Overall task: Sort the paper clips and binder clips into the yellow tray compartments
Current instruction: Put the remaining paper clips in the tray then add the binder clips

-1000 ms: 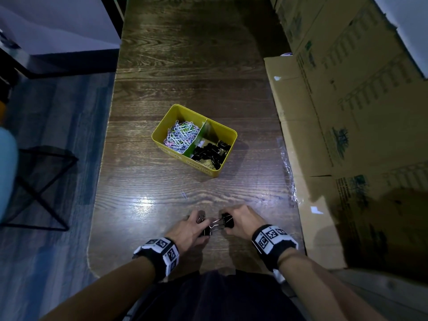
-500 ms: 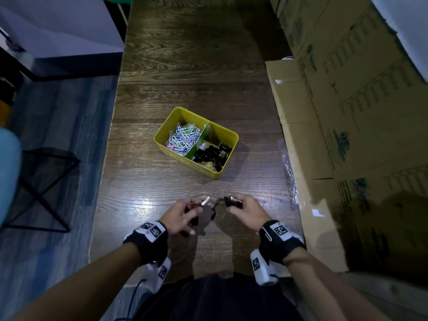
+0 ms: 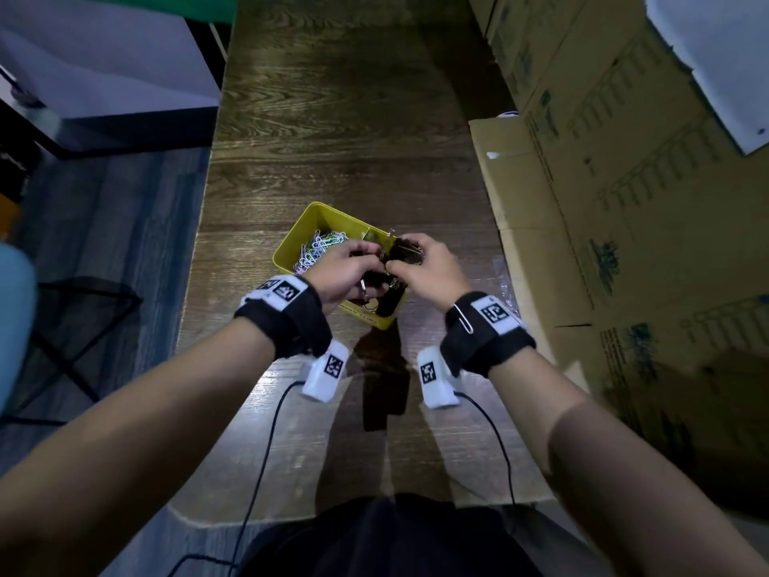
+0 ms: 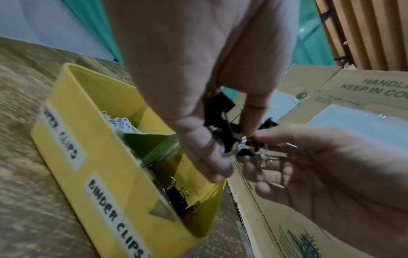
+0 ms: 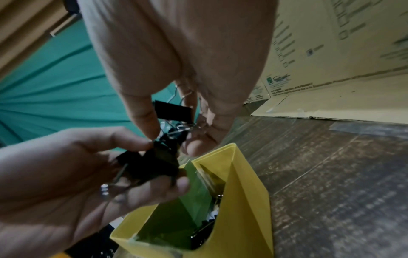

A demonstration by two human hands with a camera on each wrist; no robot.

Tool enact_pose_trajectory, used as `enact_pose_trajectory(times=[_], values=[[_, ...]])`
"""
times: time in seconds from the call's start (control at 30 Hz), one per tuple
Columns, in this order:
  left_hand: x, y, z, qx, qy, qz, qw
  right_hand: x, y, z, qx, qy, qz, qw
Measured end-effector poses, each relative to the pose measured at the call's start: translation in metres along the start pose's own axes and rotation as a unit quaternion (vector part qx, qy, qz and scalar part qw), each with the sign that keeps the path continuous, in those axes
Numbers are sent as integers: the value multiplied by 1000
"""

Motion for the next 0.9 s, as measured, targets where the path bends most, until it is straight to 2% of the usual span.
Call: enact_pose_trajectory(times=[0.17,0.3,0.37,0.47,0.53,0.6,0.67,0.77,0.83,0.9], values=[[-13,6,-11,-83,-14,5,996,-8,12,4,114,21,-34,993],[-15,-2,-16,-69,-5,7,998,-6,22,9,118,17,-68,991],[-11,-7,-12,-66,25,17,997,-5,26,5,129,-11,-68,989],[2,-27,-4,-109,92,58,988,7,27,-14,140,-95,-27,985],[13,-47,-8,-97,108,77,986,22,33,-27,119,-147,-10,982],[26,-69,-24,-68,89,82,990,39,49,-36,105,-196,-32,974],[39,-94,-47,-87,67,91,990,53,79,-31,136,-218,-102,961],[58,-137,-99,-128,35,107,985,66,125,-2,257,-185,-208,926],[72,-174,-136,-168,24,127,977,70,142,17,323,-153,-223,907],[93,-215,-165,-203,31,172,963,72,153,29,354,-119,-222,900]])
Point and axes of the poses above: each hand's wrist, its own x-axis away from the middle knuckle, its own y-axis out of the palm, z = x × y, the point moved 9 cm from there along -x, towards the middle knuckle, and after that the axes turned 7 degrees about z, right-handed, at the moved point
